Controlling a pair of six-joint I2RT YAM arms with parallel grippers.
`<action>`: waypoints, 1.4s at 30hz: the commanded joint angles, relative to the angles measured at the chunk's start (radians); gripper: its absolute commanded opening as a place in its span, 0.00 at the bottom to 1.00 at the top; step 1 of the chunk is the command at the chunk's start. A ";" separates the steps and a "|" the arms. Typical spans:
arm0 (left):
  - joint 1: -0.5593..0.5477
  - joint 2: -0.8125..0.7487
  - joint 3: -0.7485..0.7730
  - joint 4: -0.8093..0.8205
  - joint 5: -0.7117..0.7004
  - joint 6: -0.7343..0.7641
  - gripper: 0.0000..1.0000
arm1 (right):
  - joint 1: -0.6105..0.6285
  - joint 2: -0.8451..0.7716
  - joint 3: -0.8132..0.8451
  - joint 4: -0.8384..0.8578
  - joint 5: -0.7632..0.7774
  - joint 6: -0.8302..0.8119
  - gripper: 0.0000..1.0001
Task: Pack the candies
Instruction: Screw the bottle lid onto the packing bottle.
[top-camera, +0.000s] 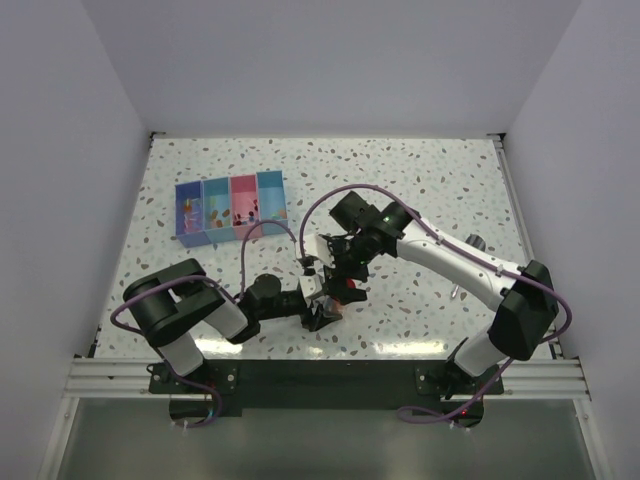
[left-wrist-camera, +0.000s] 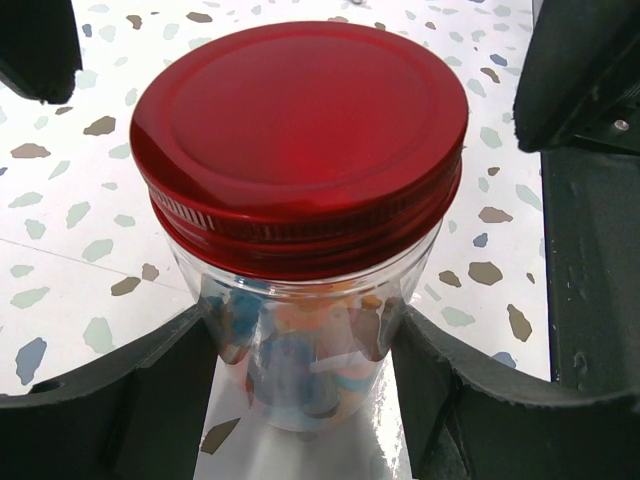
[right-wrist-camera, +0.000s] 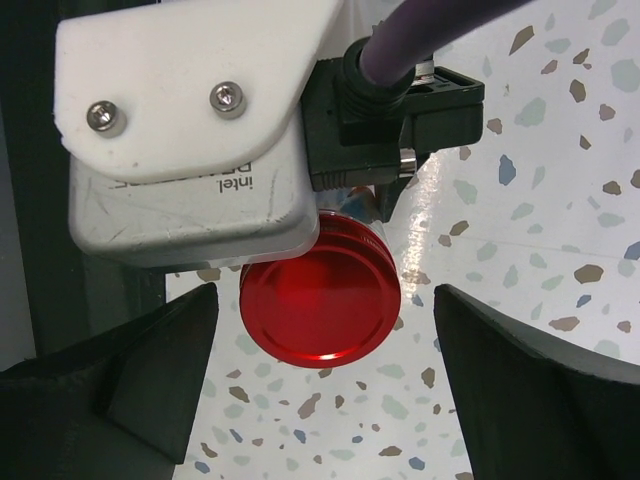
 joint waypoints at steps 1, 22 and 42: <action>-0.005 -0.033 0.026 0.054 0.014 0.030 0.24 | -0.001 0.011 0.028 -0.012 -0.030 -0.020 0.91; -0.005 -0.056 0.020 0.037 0.005 0.067 0.23 | -0.002 0.030 0.006 -0.023 -0.050 -0.024 0.75; -0.005 -0.120 0.032 -0.018 -0.103 -0.035 0.04 | -0.002 -0.001 -0.067 0.066 0.034 0.107 0.43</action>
